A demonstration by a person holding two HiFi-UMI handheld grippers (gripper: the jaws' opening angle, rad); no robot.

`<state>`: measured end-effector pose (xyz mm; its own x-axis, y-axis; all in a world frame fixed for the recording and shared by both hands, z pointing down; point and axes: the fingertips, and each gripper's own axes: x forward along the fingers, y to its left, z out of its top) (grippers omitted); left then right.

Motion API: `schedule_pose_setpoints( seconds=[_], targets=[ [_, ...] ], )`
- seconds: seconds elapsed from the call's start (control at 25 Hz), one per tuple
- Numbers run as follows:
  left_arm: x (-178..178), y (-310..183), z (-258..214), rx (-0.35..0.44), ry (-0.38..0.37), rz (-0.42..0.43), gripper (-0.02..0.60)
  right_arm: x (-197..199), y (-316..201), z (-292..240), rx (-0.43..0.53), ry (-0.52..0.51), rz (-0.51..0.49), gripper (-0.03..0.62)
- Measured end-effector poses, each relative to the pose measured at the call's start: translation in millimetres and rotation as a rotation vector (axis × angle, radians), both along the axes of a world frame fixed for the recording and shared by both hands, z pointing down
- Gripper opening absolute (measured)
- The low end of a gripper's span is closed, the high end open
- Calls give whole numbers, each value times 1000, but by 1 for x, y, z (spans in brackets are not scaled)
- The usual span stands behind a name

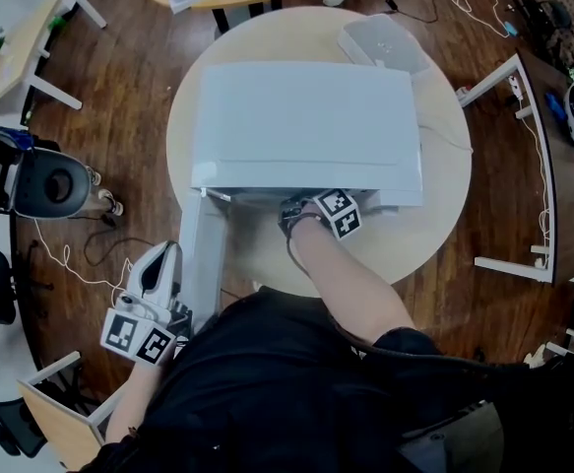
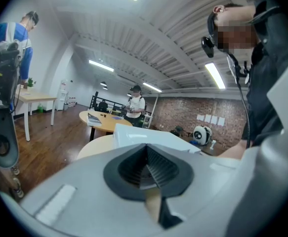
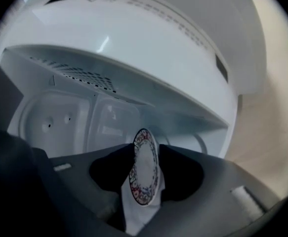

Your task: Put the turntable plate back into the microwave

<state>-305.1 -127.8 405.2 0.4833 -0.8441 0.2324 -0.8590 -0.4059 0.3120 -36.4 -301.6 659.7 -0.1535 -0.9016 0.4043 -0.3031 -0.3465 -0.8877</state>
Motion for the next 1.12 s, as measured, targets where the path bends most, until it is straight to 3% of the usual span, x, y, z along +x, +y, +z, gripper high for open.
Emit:
schedule_pose_setpoints(
  seconds=[0.72, 1.12],
  targets=[
    [19, 4, -5, 44, 17, 65, 3, 10, 40, -1, -7, 33, -38, 164],
    [42, 8, -8, 68, 49, 101, 3, 6, 77, -25, 43, 130, -213, 164]
  ],
)
